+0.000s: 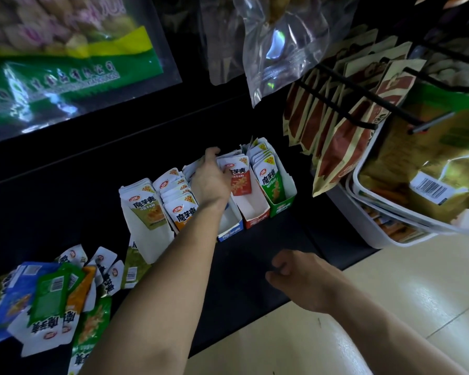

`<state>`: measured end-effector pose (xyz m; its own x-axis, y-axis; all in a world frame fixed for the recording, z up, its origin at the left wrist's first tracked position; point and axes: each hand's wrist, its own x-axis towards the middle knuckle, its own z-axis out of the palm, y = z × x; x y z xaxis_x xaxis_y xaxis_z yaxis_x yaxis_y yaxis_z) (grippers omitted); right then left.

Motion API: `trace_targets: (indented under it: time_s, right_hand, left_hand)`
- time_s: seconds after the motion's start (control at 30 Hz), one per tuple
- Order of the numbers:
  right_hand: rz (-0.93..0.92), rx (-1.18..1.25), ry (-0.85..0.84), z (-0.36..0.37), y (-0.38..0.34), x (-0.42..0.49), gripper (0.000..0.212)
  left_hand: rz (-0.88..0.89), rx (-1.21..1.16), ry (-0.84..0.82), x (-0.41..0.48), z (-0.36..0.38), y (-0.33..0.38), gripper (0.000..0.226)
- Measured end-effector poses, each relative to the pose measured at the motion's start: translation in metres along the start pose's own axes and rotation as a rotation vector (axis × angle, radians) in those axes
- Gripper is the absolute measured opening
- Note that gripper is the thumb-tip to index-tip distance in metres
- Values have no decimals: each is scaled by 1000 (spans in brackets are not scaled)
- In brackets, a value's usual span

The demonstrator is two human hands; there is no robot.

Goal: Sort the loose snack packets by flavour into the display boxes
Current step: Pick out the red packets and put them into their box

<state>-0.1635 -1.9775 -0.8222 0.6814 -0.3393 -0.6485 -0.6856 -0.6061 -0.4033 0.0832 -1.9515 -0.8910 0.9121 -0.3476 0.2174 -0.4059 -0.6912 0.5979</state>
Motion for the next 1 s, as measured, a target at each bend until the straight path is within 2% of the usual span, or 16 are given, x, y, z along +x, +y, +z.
trace_targets:
  time_s: [0.17, 0.33, 0.63, 0.83, 1.0]
  right_hand:
    - [-5, -2, -10, -1, -11, 3, 33]
    - [-57, -14, -15, -1, -42, 4, 38]
    - [-285, -128, 7, 28, -134, -11, 32]
    - [-380, -310, -40, 82, -186, -25, 44]
    - [-391, -316, -89, 139, -196, -22, 58]
  left_hand:
    - [24, -112, -39, -7, -12, -6, 52]
    - [53, -85, -131, -20, -51, -22, 52]
    - [-10, 66, -353, -123, -232, -94, 49]
    - [-221, 108, -447, -189, -350, -182, 48]
    - [-391, 192, -483, -239, -384, -256, 54]
